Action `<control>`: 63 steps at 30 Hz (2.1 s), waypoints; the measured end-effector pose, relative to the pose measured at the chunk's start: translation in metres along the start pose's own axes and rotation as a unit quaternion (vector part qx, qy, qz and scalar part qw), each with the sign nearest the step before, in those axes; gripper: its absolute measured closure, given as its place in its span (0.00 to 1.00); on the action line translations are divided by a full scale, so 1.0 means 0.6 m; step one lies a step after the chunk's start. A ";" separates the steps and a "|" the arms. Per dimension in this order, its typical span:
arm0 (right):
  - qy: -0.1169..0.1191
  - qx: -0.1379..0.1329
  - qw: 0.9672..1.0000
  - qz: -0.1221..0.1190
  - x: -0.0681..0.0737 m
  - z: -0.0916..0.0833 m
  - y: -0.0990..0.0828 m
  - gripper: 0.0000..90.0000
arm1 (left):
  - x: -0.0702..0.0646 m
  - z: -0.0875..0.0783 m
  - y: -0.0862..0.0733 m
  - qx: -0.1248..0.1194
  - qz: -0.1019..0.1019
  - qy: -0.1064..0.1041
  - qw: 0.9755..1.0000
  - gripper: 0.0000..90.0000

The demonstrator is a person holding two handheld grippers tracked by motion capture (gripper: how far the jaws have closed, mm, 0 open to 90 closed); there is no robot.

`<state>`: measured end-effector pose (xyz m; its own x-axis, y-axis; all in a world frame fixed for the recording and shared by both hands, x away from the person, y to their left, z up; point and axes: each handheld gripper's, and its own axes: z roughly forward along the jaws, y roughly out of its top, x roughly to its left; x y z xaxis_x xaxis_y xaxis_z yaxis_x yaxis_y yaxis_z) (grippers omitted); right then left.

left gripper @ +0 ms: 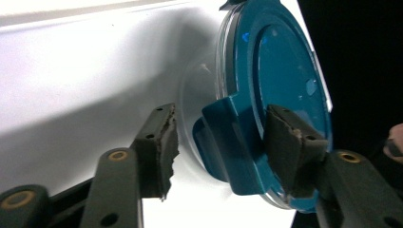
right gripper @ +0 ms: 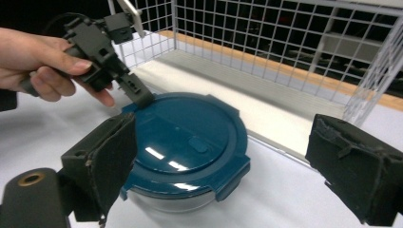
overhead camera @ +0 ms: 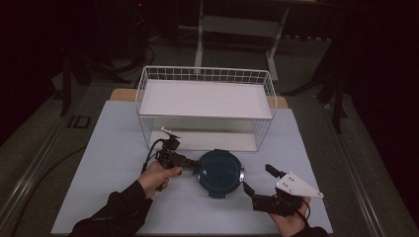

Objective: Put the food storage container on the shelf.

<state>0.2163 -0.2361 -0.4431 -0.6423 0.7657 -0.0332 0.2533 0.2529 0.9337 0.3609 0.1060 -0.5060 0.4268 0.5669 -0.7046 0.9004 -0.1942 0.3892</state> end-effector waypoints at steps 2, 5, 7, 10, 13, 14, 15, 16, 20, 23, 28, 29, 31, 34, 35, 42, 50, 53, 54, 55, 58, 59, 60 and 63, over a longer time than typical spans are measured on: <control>-0.001 0.002 1.000 0.003 0.000 0.001 -0.001 0.11 | 0.001 0.003 0.001 0.007 -0.004 -0.011 1.000 0.54; 0.002 0.006 1.000 0.013 -0.005 0.003 -0.001 0.11 | 0.005 0.007 0.002 0.021 -0.009 -0.031 0.999 0.55; 0.004 0.012 1.000 0.021 -0.009 0.004 -0.002 0.11 | 0.007 0.007 0.002 0.023 -0.008 -0.033 0.999 0.56; 0.011 0.025 0.999 0.042 -0.018 0.008 -0.004 0.11 | 0.007 0.006 0.001 0.028 -0.005 -0.036 0.999 0.56; 0.026 0.043 0.996 0.077 -0.029 0.017 -0.009 0.12 | 0.005 0.001 -0.008 0.028 0.000 -0.036 0.999 0.57; 0.031 0.049 0.994 0.090 -0.034 0.020 -0.012 0.13 | 0.003 0.000 -0.011 0.024 0.002 -0.034 0.999 0.57; 0.041 0.055 0.992 0.107 -0.039 0.024 -0.014 0.16 | 0.001 -0.001 -0.013 0.023 0.005 -0.031 0.999 0.57; 0.053 0.059 0.989 0.126 -0.045 0.028 -0.017 0.16 | 0.000 -0.002 -0.014 0.020 0.009 -0.030 0.999 0.58; 0.103 0.087 0.972 0.194 -0.067 0.052 -0.025 0.16 | -0.006 -0.012 -0.016 -0.002 0.017 -0.020 1.000 0.73; 0.120 0.105 0.960 0.230 -0.079 0.069 -0.032 0.16 | -0.002 -0.011 -0.017 0.000 0.004 -0.027 1.000 0.73; 0.124 0.117 0.957 0.236 -0.082 0.078 -0.037 0.16 | -0.001 -0.010 -0.024 0.010 -0.008 -0.031 0.999 0.62; 0.123 0.118 0.957 0.233 -0.081 0.078 -0.038 0.16 | 0.003 -0.009 -0.032 0.014 -0.026 -0.043 0.999 0.62; 0.123 0.119 0.959 0.228 -0.078 0.077 -0.037 0.16 | 0.007 -0.008 -0.042 0.012 -0.046 -0.057 0.997 0.57; 0.124 0.117 0.959 0.228 -0.077 0.077 -0.036 0.16 | 0.010 -0.005 -0.048 0.012 -0.058 -0.065 0.996 0.56; 0.124 0.118 0.958 0.229 -0.077 0.077 -0.036 0.16 | 0.011 -0.001 -0.049 0.012 -0.063 -0.070 0.995 0.56; 0.145 0.129 0.946 0.258 -0.085 0.087 -0.042 0.21 | 0.000 0.000 -0.047 0.012 -0.026 -0.056 0.998 0.57; 0.172 0.155 0.926 0.299 -0.103 0.102 -0.060 0.31 | -0.016 0.000 -0.051 0.014 0.028 -0.055 0.998 0.58; 0.191 0.170 0.917 0.307 -0.110 0.109 -0.064 0.34 | -0.019 0.000 -0.051 0.012 0.044 -0.058 0.997 0.58; 0.199 0.175 0.913 0.311 -0.112 0.112 -0.066 0.35 | -0.020 0.000 -0.051 0.011 0.048 -0.059 0.997 0.58; 0.200 0.181 0.909 0.318 -0.116 0.115 -0.067 0.38 | -0.021 -0.001 -0.051 0.010 0.052 -0.061 0.997 0.60; 0.211 0.184 0.904 0.324 -0.122 0.120 -0.068 0.48 | -0.029 -0.002 -0.051 0.007 0.064 -0.064 0.996 0.61; 0.217 0.186 0.901 0.326 -0.124 0.122 -0.069 0.49 | -0.033 -0.002 -0.051 0.008 0.068 -0.062 0.996 0.62; 0.217 0.186 0.901 0.326 -0.124 0.122 -0.069 0.49 | -0.034 -0.003 -0.051 0.008 0.070 -0.061 0.996 0.62; 0.228 0.188 0.896 0.331 -0.124 0.122 -0.070 0.52 | -0.035 -0.003 -0.052 0.008 0.070 -0.061 0.996 0.62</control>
<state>0.3066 -0.2602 -0.5060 -0.4674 0.5224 0.7132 0.8592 0.0787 0.5055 0.3234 0.1015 -0.5023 0.5538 0.4321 -0.7118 0.8326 -0.2781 0.4789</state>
